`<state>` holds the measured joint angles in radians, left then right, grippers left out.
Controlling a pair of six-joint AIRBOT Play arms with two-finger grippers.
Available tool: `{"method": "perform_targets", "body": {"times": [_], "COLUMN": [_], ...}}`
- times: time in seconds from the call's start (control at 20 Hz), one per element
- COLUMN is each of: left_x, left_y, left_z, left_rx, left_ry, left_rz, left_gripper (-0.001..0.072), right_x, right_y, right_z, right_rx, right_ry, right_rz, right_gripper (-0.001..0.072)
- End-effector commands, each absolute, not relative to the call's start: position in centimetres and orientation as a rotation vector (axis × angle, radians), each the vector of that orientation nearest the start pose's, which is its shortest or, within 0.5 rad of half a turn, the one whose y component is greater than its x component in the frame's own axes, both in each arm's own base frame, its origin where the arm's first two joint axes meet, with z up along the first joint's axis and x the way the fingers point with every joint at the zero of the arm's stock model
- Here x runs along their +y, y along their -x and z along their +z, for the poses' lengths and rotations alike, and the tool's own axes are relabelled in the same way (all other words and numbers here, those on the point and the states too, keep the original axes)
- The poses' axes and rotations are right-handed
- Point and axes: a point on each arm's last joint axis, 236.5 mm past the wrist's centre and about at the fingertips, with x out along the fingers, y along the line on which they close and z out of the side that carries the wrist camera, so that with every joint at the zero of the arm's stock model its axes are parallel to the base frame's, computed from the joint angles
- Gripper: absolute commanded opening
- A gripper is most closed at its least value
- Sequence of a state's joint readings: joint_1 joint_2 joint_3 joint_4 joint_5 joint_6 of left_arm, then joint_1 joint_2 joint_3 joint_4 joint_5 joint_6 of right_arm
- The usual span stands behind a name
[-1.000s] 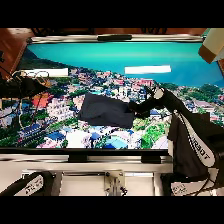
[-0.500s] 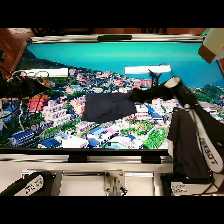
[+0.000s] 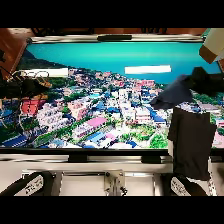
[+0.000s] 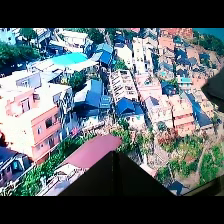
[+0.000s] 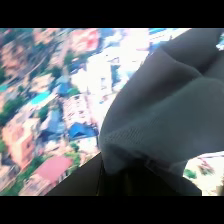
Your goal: Fold the shirts.
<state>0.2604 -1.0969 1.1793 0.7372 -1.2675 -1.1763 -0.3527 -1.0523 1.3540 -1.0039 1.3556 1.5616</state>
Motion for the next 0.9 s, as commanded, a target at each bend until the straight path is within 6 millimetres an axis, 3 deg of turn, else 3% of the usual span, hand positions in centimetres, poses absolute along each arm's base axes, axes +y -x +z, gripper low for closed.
{"method": "perform_targets", "body": {"times": [0.0,0.15,0.45,0.65,0.85], "left_x": [-7.5,-7.7,-7.8,-7.8,-8.2], "left_y": [-37.4,-37.1,-36.9,-36.9,-36.8], "left_z": [14.6,14.5,14.5,14.5,14.5], "left_rx": [0.916,0.922,0.927,0.922,0.924], "left_ry": [0.445,0.425,0.416,0.402,0.395], "left_rz": [-0.532,-0.553,-0.565,-0.573,-0.584], "left_gripper": [0.0033,0.0033,0.0034,0.0033,0.0033], "right_x": [-6.5,-10.3,-14.0,-13.8,-12.2], "right_y": [-31.4,-27.6,-20.4,-17.4,-15.0], "right_z": [19.5,17.9,15.6,14.3,11.0], "right_rx": [0.929,1.028,1.281,1.405,1.474], "right_ry": [-0.526,-0.492,-0.407,-0.421,-0.526], "right_rz": [-0.132,-0.301,-0.548,-0.607,-0.676], "right_gripper": [0.0074,0.0073,0.0074,0.0074,0.0073]}}
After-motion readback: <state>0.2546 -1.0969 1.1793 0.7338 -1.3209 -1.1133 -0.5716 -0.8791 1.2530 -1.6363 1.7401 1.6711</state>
